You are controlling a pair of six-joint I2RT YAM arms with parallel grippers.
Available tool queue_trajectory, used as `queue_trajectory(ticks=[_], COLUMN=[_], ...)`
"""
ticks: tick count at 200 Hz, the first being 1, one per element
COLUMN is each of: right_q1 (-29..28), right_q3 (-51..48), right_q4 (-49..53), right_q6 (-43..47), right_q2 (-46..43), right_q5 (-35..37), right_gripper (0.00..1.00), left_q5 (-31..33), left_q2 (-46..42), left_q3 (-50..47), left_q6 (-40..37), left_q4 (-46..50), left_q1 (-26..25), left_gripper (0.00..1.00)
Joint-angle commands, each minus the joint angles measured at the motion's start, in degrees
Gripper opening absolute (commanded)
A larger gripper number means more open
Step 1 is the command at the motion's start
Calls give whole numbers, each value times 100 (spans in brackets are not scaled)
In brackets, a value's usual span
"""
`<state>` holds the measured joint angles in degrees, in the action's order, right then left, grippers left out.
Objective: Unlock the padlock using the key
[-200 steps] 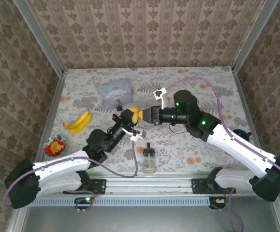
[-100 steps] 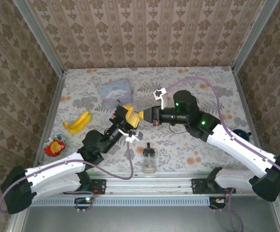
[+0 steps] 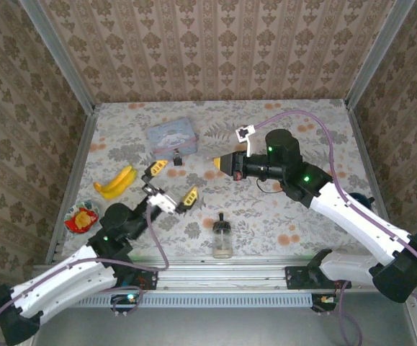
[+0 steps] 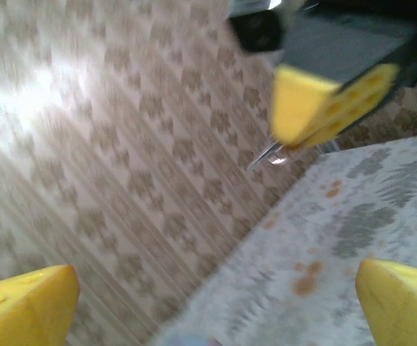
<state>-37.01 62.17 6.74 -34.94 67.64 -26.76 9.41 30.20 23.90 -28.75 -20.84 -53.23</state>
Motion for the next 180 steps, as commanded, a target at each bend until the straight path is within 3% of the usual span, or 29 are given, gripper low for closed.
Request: queue_trajectory(ticks=[1, 18, 37, 55, 73, 108, 180], right_q1=[19, 23, 41, 45, 54, 58, 80], right_q3=[-161, -275, -343, -424, -506, -631, -583], right_q4=[-221, -365, -506, -744, -1024, -1509, -1890], right_q6=[590, 865, 997, 977, 878, 722, 495], right_q2=[-38, -83, -67, 26, 145, 333, 584], right_q5=[-392, -591, -752, -982, -1113, -1180, -1266], right_gripper=[0, 0, 0, 0, 0, 0, 0], left_q5=[-118, -885, -2422, -3729, -4354, -4588, -4852], left_q2=[-70, 169, 570, 927, 1273, 1618, 1922], left_q3=[799, 1329, 1685, 1482, 1211, 1202, 1413], left_q6=[2674, 4134, 5472, 6656, 7554, 7787, 7267], left_q4=[1456, 2259, 2634, 1772, 650, 113, 272], left_q1=[609, 1320, 2162, 2662, 2856, 2739, 2306], left_gripper=[98, 96, 91, 79, 66, 60, 54])
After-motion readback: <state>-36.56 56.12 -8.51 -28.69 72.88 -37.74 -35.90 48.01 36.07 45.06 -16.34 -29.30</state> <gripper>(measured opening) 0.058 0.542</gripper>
